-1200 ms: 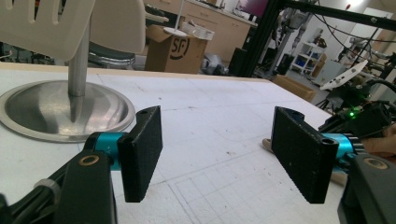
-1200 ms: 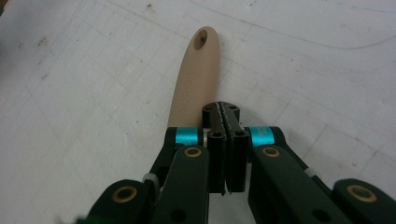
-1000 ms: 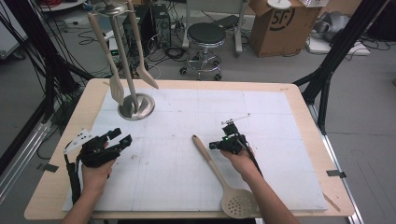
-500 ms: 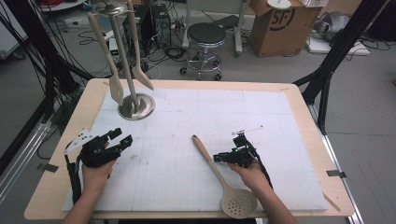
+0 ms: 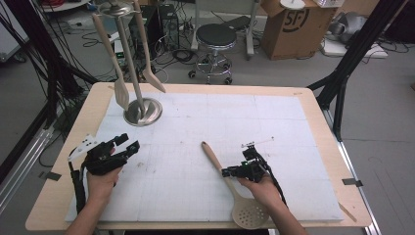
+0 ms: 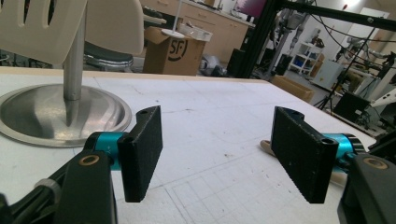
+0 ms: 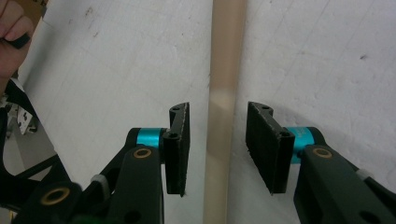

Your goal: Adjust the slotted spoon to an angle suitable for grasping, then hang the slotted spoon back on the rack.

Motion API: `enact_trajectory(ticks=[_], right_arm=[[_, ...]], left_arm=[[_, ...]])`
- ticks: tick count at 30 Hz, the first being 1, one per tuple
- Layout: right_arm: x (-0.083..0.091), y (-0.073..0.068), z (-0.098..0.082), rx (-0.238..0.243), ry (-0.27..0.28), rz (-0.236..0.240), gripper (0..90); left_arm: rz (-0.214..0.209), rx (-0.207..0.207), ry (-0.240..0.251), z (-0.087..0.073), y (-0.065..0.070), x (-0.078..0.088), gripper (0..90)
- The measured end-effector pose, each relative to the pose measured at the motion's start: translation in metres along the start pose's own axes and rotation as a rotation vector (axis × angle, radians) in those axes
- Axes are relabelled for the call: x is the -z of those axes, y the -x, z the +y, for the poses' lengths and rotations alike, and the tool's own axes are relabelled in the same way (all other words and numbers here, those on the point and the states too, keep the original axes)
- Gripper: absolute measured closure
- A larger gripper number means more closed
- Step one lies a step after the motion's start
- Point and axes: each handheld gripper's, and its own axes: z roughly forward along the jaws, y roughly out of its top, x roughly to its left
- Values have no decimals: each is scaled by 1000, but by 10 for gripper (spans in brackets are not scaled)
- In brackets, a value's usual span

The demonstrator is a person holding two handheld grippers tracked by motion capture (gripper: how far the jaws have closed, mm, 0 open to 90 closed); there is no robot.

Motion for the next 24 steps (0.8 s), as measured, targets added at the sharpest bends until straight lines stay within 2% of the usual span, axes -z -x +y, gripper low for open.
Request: enact_trajectory(ticks=[7,11,16,19,24], right_arm=[[-2,-2,-5,-3,3,1,589],[-4,-6,-7,-3,-16,-10,589],[-7,-9,-9,10,-23,-39,591],[-8,-11,-11,34,-27,-67,595],[-12,-17,-14,73,-4,-106,621]], left_arm=[[-3,-2,-1,0,1,-1,348],[-6,-5,3,1,2,-3,348],[-8,-4,0,1,2,-3,348],[-8,-6,2,1,1,-3,348],[-8,-6,-1,1,2,-3,348]])
